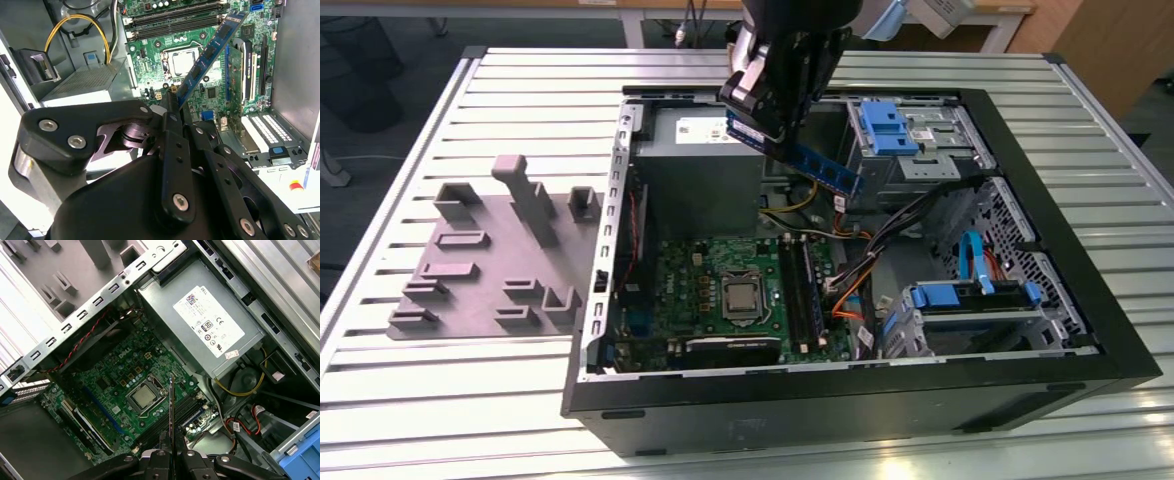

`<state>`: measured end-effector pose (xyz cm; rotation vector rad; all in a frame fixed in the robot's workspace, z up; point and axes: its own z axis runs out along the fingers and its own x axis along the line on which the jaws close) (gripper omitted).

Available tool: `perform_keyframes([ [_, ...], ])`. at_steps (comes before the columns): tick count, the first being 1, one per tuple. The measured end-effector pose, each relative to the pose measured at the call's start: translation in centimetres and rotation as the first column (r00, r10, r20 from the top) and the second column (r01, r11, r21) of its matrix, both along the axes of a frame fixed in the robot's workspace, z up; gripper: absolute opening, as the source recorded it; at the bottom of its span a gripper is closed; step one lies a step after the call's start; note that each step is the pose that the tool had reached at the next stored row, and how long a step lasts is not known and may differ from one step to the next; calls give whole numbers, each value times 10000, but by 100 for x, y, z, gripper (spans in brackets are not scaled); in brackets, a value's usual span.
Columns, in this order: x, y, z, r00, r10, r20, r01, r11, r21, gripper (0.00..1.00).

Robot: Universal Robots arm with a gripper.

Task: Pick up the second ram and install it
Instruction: 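Insert the second ram into the second slot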

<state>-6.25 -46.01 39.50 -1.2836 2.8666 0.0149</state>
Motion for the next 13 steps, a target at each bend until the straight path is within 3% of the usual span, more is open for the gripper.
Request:
perform_keyframes([
  [7, 0, 0, 0, 9999, -101, 0, 101, 9999, -1, 14],
  [13, 0, 0, -14, 9910, -1341, 0, 1341, 9910, -4, 14],
])
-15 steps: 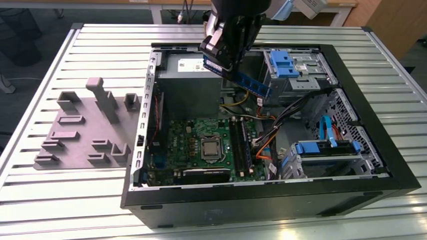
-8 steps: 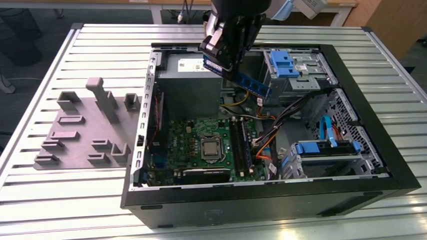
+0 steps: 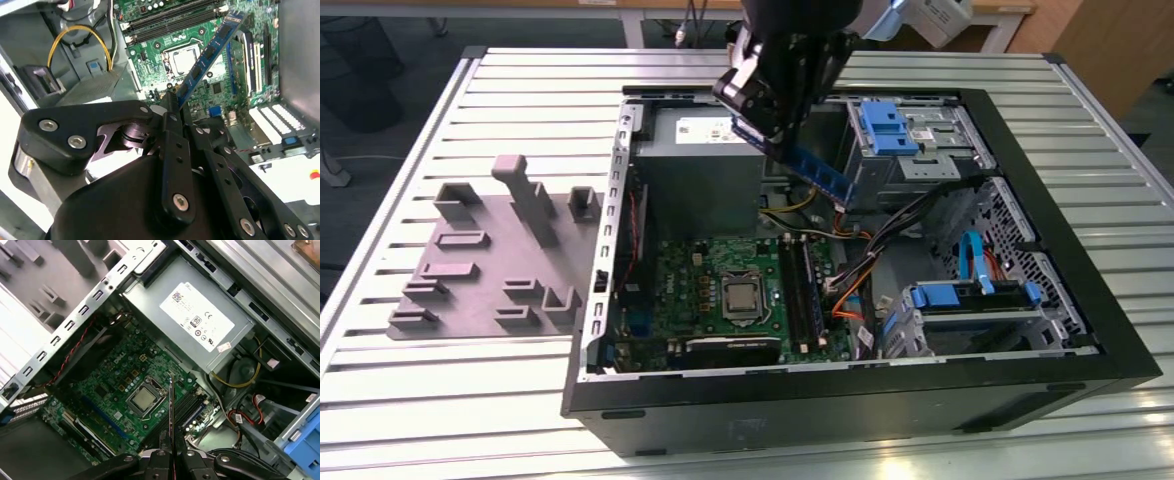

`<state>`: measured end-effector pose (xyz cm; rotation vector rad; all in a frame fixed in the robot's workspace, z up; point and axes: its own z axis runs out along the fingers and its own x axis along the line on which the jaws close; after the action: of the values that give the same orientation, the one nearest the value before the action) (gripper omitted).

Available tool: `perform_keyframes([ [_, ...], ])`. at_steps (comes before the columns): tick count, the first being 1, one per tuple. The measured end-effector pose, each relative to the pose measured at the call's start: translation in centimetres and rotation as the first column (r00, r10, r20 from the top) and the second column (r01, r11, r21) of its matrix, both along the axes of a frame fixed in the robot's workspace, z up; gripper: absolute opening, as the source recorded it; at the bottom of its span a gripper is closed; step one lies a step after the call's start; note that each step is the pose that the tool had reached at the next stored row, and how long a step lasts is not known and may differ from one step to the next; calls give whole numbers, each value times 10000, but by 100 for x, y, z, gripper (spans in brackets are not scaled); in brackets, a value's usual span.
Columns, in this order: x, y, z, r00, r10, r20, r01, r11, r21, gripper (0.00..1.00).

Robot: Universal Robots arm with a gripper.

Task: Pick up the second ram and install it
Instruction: 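Insert the second ram into the second slot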

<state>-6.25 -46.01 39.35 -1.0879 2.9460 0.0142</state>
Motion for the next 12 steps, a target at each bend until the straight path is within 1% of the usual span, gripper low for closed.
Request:
perform_keyframes([
  [3, 0, 0, -8, 9985, -556, 0, 556, 9985, 0, 14],
  [6, 0, 0, -15, 9940, -1094, 0, 1094, 9940, -1, 14],
  [9, 0, 0, -22, 9867, -1624, 1, 1624, 9867, -1, 14],
  [12, 0, 0, -29, 9777, -2102, 1, 2102, 9777, -1, 14],
])
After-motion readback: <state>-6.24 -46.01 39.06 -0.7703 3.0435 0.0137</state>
